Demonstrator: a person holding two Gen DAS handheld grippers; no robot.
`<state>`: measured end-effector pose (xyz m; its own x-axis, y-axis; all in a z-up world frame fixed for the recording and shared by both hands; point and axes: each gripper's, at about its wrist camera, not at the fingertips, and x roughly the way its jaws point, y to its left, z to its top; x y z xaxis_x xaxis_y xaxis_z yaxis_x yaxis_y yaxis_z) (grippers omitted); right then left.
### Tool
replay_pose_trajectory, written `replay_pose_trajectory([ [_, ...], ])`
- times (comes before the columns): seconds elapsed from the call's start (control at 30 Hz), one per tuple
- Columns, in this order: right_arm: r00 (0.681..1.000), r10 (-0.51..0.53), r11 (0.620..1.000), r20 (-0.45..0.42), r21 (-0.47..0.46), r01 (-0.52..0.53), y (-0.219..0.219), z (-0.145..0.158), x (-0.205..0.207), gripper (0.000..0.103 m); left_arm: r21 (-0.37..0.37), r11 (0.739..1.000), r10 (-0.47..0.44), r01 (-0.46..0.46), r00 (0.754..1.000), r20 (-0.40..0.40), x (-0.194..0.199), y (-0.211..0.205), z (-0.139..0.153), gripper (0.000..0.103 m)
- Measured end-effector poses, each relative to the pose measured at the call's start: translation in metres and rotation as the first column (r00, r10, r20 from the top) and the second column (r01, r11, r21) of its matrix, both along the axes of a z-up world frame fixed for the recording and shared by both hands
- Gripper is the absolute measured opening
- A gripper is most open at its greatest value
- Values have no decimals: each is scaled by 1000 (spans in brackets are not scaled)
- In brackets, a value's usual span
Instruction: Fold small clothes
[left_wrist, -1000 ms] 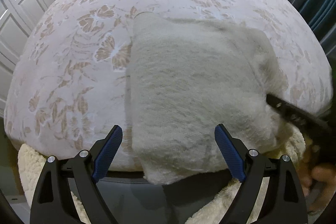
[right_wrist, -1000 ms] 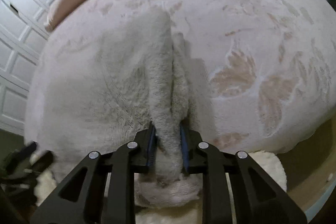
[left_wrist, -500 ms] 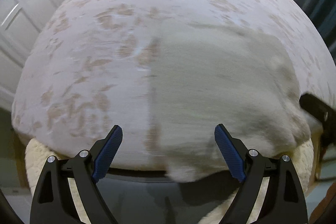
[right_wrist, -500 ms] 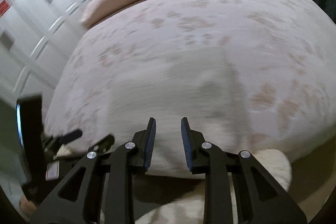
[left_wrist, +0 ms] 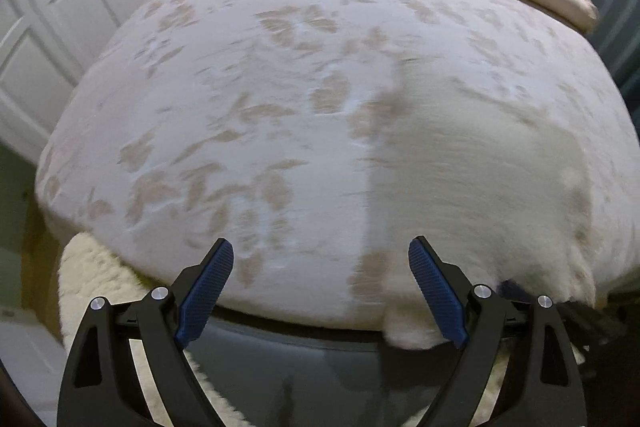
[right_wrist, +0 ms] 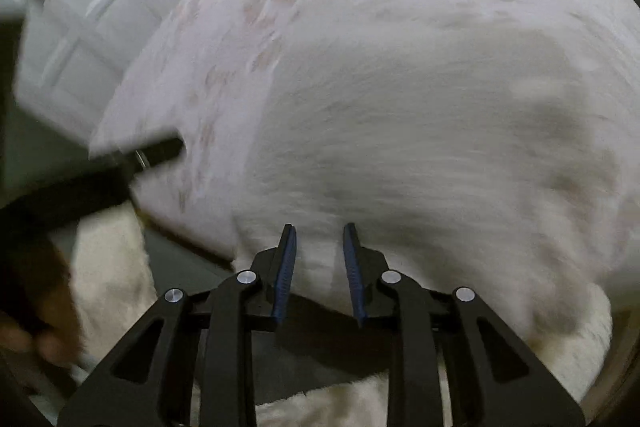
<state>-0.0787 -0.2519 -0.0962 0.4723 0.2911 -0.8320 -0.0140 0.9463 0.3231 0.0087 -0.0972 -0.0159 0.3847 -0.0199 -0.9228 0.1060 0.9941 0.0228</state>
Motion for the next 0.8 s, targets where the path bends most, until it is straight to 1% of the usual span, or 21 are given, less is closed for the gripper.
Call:
replay_pose_trajectory([
  [0.03, 997, -73, 997, 28, 4, 73, -20, 10, -7, 24, -7, 1000, -26, 26, 1000, -1, 0, -9, -1, 87],
  [0.1, 982, -186, 983, 45, 14, 185, -54, 18, -12, 25, -14, 996, -83, 83, 997, -5, -2, -30, -5, 87],
  [0.17, 961, -276, 961, 36, 19, 275, -86, 16, -11, 33, -8, 992, -129, 129, 992, -10, -2, -48, -10, 87],
  [0.23, 936, -350, 937, 21, 17, 350, -116, 7, -4, 35, 4, 984, -180, 180, 984, -11, -4, -68, -17, 87],
  [0.33, 930, -368, 929, -9, 33, 368, -136, -10, 14, 42, 32, 976, -217, 217, 976, -6, -4, -88, -22, 87],
  [0.4, 934, -357, 933, -17, 41, 358, -139, -17, 27, 42, 44, 973, -226, 226, 974, -8, -4, -96, -25, 87],
  [0.43, 939, -342, 938, -18, 56, 343, -137, -20, 33, 32, 52, 973, -227, 227, 974, -11, -4, -98, -26, 87],
  [0.47, 942, -334, 940, -15, 74, 334, -135, -21, 36, 9, 57, 972, -227, 228, 974, -15, -4, -100, -27, 87],
  [0.5, 945, -328, 939, 1, 110, 325, -136, -16, 39, 10, 58, 972, -228, 228, 974, -18, -4, -101, -27, 87],
  [0.53, 945, -326, 939, 22, 119, 321, -138, -10, 38, 9, 62, 971, -228, 229, 973, -21, -4, -102, -28, 87],
  [0.57, 941, -330, 940, 69, 109, 322, -138, 2, 34, 8, 65, 971, -230, 231, 973, -22, -4, -103, -28, 87],
  [0.63, 934, -343, 937, 101, 106, 333, -141, 10, 30, 8, 74, 969, -236, 237, 972, -19, -5, -105, -29, 87],
  [0.67, 932, -352, 933, 88, 111, 342, -144, 4, 30, 8, 78, 968, -237, 238, 971, -20, -4, -106, -30, 87],
  [0.7, 932, -357, 932, 61, 97, 350, -146, -5, 31, 8, 78, 968, -236, 237, 971, -24, -4, -106, -31, 87],
  [0.73, 934, -358, 932, 9, 56, 357, -146, -24, 36, 9, 77, 969, -234, 235, 972, -30, -3, -106, -33, 87],
  [0.77, 935, -355, 934, -26, 39, 356, -145, -37, 38, 9, 76, 969, -231, 234, 972, -35, -3, -107, -35, 87],
  [0.8, 935, -353, 934, -42, 43, 355, -144, -49, 40, 9, 77, 969, -233, 236, 972, -42, -3, -109, -37, 87],
])
